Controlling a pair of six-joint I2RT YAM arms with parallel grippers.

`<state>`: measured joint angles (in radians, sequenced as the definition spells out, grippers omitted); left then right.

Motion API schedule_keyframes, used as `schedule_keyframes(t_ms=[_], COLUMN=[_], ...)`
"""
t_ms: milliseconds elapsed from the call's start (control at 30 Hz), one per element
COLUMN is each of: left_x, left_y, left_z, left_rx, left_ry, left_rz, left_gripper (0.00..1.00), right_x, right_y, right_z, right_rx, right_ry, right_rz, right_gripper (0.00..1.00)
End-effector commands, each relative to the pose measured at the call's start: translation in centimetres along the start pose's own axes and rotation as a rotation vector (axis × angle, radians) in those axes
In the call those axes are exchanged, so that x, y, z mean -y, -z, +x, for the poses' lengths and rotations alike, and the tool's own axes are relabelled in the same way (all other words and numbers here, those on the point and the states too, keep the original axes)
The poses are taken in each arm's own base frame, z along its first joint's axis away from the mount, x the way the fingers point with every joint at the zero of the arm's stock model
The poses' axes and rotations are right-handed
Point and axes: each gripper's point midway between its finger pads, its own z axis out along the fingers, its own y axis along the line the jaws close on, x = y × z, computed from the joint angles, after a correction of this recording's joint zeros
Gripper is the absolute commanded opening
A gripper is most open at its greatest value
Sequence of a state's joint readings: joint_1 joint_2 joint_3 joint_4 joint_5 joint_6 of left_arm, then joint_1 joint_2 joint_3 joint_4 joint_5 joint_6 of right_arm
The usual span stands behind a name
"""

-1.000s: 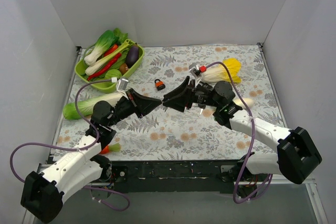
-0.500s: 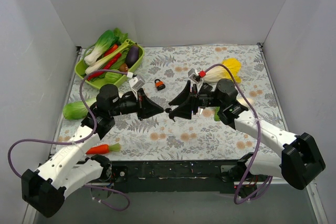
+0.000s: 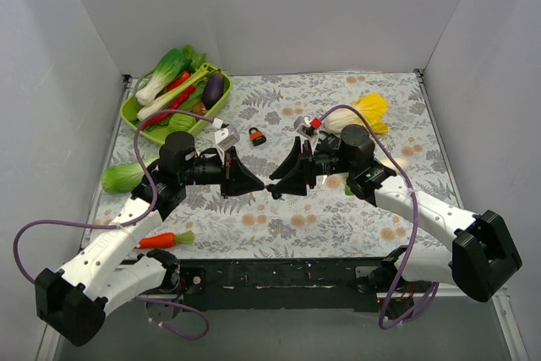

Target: Unlock with the key

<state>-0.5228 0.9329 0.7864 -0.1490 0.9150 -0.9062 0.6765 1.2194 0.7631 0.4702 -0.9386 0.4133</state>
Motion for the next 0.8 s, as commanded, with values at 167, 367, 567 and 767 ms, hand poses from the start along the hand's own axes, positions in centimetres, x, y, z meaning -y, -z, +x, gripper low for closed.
schedule_keyframes(t_ms=[167,367,567,767], left_x=[0.6,0.4,0.3,0.1], left_y=[0.0,0.0,0.1,0.0], left_z=[-1.0,-1.2,-1.1,-1.1], left_rx=[-0.017,-0.020,-0.028,-0.030], left_ry=[-0.054,-0.068,-0.073,-0.077], left_rz=[0.030,0.022,0.015,0.009], left_gripper=[0.00,0.00,0.00,0.00], right_x=[-1.1,-1.2,-1.2,-1.1], right_y=[-0.5,-0.8,-0.8,-0.9], right_z=[-1.0,-0.7,-0.3,-0.3], right_rx=[0.001,-0.009,-0.017,-0.014], right_ry=[0.048,0.039,0.033,0.033], right_rz=[-0.059,-0.073,-0.078,-0.071], right_gripper=[0.50,0.42,0.18,0.01])
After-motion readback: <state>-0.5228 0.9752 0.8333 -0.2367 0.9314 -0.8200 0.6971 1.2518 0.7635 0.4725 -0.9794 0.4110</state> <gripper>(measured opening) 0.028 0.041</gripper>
